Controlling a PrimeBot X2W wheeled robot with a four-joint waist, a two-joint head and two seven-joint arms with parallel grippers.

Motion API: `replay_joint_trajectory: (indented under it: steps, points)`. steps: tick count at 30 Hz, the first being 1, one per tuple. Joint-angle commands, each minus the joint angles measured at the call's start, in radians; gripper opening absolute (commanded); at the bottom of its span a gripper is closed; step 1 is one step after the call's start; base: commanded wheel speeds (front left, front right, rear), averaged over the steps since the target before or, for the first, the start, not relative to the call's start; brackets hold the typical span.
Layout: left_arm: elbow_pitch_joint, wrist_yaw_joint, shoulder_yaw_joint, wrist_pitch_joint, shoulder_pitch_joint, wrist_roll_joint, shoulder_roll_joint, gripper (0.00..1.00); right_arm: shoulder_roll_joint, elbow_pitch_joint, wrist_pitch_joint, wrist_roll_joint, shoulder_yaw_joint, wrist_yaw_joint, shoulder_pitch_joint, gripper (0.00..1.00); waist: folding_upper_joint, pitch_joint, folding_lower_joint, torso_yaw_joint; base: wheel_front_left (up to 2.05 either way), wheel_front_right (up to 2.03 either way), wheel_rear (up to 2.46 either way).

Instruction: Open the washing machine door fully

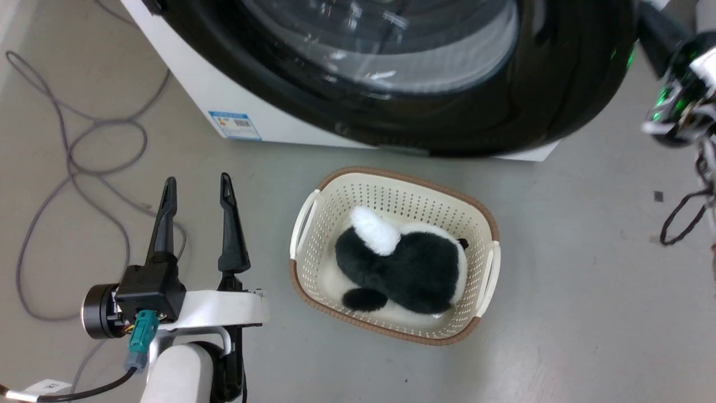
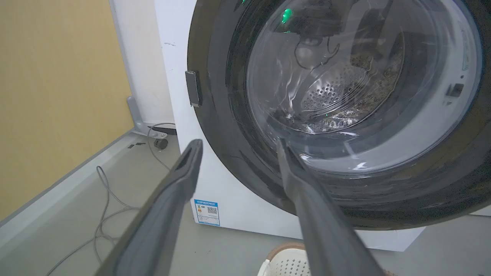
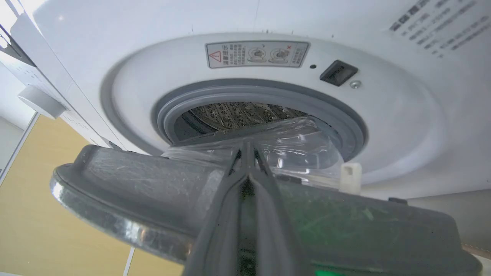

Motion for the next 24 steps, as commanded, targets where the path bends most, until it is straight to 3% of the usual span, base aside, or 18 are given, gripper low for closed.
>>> replay_joint_trajectory:
  steps: [1,24]
  points:
    - [0.002,-0.003,0.003,-0.005,0.01,0.001,0.001,1.0,0.021,-0.013,0.016,0.004,0.016,0.007,0.025,0.0,0.0,-0.012,0.0,-0.008,0.0,0.0,0.0]
    - [0.037,-0.03,0.022,-0.005,0.144,0.019,0.001,1.0,0.071,-0.343,0.15,0.05,0.123,0.007,0.493,0.0,0.0,-0.211,0.0,-0.038,0.0,0.0,0.0]
